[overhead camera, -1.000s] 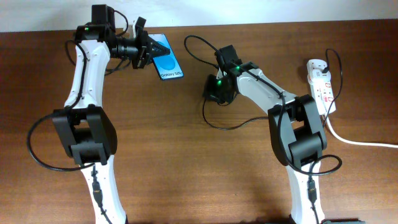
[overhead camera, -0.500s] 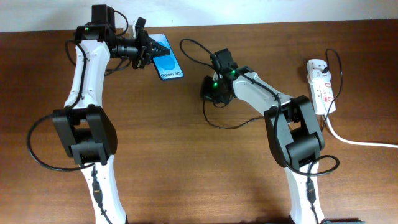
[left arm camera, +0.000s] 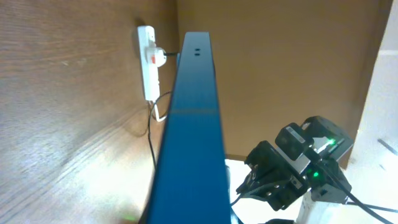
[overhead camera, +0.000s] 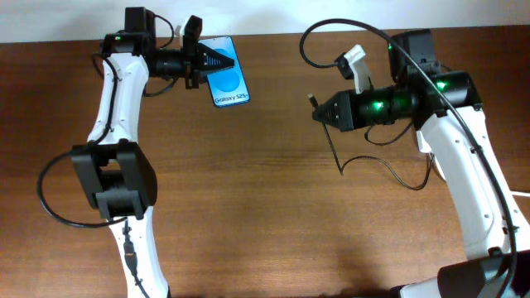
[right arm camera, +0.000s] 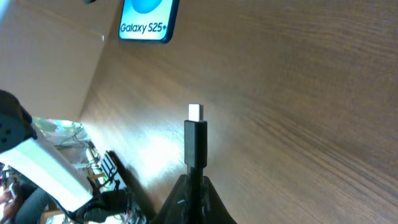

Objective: Plug charger to phone and switch on socket
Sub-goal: 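Lift the plug up to the bottom port of the held phone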

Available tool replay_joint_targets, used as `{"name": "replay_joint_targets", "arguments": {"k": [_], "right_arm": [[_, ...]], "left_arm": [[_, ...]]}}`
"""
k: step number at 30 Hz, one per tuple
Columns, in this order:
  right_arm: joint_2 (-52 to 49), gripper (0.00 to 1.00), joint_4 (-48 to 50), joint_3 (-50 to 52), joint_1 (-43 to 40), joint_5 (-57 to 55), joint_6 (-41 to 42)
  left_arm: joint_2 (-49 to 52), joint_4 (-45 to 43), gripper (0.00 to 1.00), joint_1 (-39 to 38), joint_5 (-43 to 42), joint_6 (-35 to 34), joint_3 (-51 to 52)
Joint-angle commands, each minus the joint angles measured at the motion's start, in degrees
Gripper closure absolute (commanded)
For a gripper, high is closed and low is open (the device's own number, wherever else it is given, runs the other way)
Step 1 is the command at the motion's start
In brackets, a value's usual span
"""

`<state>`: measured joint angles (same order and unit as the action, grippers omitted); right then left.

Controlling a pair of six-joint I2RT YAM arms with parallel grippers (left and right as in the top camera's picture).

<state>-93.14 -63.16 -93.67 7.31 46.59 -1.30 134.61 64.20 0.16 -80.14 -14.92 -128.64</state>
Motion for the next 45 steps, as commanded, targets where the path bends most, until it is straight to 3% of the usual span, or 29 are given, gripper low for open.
{"name": "replay_joint_targets", "arguments": {"k": [1, 4, 5, 7, 13, 15, 17, 19, 34, 45], "right_arm": [[6.16, 0.96, -0.9, 4.85, -0.33, 1.49, -1.44], [18.8, 0.96, 8.48, 20.76, -1.07, -0.85, 7.41], [21.84, 0.96, 16.76, 27.82, -0.92, 0.92, 13.35], [21.46, 0.96, 26.77, 33.22, -0.68, 5.97, 18.6], [11.96, 0.96, 52.17, 35.34, 12.24, 0.94, 36.89], [10.93, 0.96, 55.74, 35.34, 14.69, 0.02, 39.36], [10.25, 0.96, 58.12, 35.34, 17.97, -5.64, 43.1], [9.49, 0.96, 60.22, 35.34, 18.88, -6.64, 44.96], [9.4, 0.96, 63.87, 35.34, 17.73, -10.01, 48.78], [9.4, 0.96, 64.76, 35.34, 17.68, -11.17, 48.78]], "left_arm": [[-0.35, -0.04, 1.0, -1.4, -4.57, 1.84, -0.57], [-0.35, -0.04, 1.0, -1.77, -4.5, 3.06, -0.57], [-0.35, -0.04, 1.0, -2.56, -4.26, 3.06, -0.57], [-0.37, -0.09, 1.0, -4.26, -4.28, 3.04, -0.57], [-0.35, -0.72, 1.0, -7.26, -4.07, -1.46, -0.57], [-0.35, -2.29, 1.0, -7.26, -3.74, -3.37, -0.57], [-0.35, -7.17, 1.0, -7.28, -2.36, -10.03, -0.57], [-0.37, -9.77, 1.0, -7.37, -2.38, -12.5, -0.57], [-0.35, -9.77, 1.0, -7.43, -3.74, -12.41, -0.57], [-0.35, -9.51, 1.0, -7.41, -7.52, -8.55, -0.57]]}}
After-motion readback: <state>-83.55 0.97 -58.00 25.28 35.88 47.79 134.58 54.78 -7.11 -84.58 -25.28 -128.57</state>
